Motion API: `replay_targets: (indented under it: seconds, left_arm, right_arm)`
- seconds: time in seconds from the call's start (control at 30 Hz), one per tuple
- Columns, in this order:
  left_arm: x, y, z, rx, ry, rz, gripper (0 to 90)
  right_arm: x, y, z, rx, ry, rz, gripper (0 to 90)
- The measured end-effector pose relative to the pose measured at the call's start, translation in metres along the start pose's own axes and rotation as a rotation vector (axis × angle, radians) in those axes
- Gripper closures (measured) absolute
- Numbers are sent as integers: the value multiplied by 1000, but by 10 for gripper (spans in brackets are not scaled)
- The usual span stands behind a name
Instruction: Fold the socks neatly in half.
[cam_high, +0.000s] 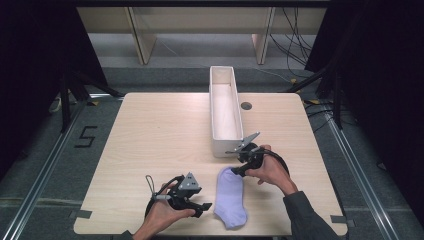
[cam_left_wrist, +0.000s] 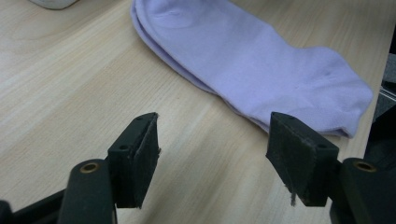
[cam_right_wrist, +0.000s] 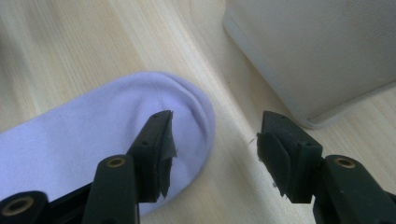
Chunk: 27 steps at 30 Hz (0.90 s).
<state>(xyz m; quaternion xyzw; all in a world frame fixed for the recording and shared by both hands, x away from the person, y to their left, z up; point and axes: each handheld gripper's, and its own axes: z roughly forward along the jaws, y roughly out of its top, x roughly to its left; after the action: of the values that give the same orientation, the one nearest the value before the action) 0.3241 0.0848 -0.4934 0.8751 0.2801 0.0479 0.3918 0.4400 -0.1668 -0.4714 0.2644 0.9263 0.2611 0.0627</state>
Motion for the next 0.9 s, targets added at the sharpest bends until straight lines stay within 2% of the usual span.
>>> replay_targets:
  seconds: [0.07, 0.13, 0.2, 0.3, 0.33, 0.47, 0.57, 0.67, 0.7, 0.77, 0.8, 0.83, 0.87, 0.9]
  left_arm:
    - [-3, 0, 1, -11, -2, -7, 332]
    - [-4, 1, 0, -5, -9, 5, 331]
    - [-8, 2, 1, -17, -16, -4, 331]
    - [-11, 3, 1, -11, -28, 13, 330]
    - [-14, 3, 2, -22, -31, 1, 330]
    - [-20, 4, 4, -13, -50, 23, 331]
    - [-25, 5, 7, -6, -62, 37, 336]
    - [-28, 5, 9, 5, -67, 54, 337]
    - [-30, 5, 11, -2, -74, 43, 338]
    - [-30, 5, 11, 8, -63, 62, 338]
    - [-32, 5, 11, -1, -77, 55, 339]
    - [-33, 5, 10, 1, -70, 59, 340]
    - [-34, 6, 10, -2, -68, 60, 341]
    - [-35, 6, 10, -1, -63, 63, 341]
  right_arm:
    - [0, 0, 1, 5, 5, -2, 445]
    - [2, 1, 2, 8, 4, -1, 445]
    - [1, 2, 3, 5, 5, -18, 443]
    - [2, 3, 4, 12, 3, -12, 442]
    - [2, 4, 4, 14, 0, -15, 442]
    - [2, 5, 7, 17, 13, -39, 441]
    - [3, 5, 9, 29, 16, -30, 442]
    - [2, 6, 11, 30, 21, -60, 444]
    - [1, 6, 12, 31, 29, -68, 445]
    - [3, 6, 13, 39, 34, -65, 446]
    - [4, 6, 13, 49, 38, -46, 447]
    - [4, 6, 14, 47, 31, -62, 449]
    - [5, 6, 15, 51, 38, -51, 451]
    - [3, 7, 16, 45, 42, -73, 453]
